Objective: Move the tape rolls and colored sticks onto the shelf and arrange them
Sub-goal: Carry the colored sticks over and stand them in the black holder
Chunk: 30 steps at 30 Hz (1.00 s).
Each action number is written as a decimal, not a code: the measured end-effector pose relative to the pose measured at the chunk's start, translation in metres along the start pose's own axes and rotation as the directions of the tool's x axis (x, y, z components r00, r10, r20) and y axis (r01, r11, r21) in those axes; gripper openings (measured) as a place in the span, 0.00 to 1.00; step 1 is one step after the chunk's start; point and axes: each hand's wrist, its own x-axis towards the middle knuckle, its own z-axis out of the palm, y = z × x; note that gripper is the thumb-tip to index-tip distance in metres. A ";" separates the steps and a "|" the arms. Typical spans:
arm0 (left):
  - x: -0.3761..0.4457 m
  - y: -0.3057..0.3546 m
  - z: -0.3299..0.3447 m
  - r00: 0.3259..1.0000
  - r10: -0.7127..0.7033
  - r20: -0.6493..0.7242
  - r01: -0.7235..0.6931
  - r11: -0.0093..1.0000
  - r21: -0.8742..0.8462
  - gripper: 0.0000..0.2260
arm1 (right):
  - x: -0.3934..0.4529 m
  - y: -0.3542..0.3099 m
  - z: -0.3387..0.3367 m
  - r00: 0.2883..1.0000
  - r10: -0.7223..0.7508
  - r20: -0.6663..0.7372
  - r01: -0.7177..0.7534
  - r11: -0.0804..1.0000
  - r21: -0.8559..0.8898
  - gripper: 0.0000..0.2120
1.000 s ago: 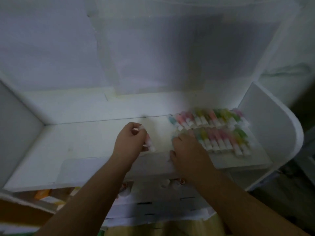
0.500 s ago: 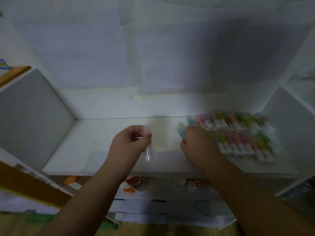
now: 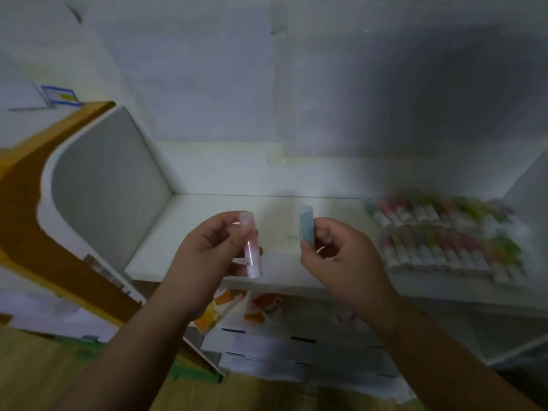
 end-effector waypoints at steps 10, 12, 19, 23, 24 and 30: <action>-0.051 -0.027 -0.120 0.999 -0.033 -0.028 0.034 0.999 0.041 0.06 | -0.044 -0.051 0.110 0.990 0.042 0.133 -0.047 0.998 0.034 0.09; -0.064 -0.032 -0.150 0.997 -0.013 -0.079 0.015 1.000 0.021 0.08 | -0.056 -0.066 0.137 0.985 0.055 0.161 -0.061 0.998 0.030 0.07; -0.110 -0.047 -0.259 0.986 0.103 -0.130 -0.091 0.991 0.094 0.16 | -0.084 -0.126 0.237 0.969 0.038 0.243 -0.048 0.998 0.035 0.05; -0.131 -0.056 -0.326 0.983 0.103 -0.155 -0.083 0.988 0.128 0.11 | -0.095 -0.153 0.303 0.954 0.009 0.300 -0.022 0.999 0.040 0.06; -0.135 -0.060 -0.343 0.981 0.086 -0.174 -0.062 0.989 0.135 0.11 | -0.098 -0.158 0.322 0.950 0.004 0.311 -0.016 0.999 0.037 0.06; -0.148 -0.072 -0.417 0.967 0.008 -0.253 0.012 0.997 0.077 0.14 | -0.099 -0.190 0.404 0.923 -0.010 0.384 -0.013 0.998 0.057 0.07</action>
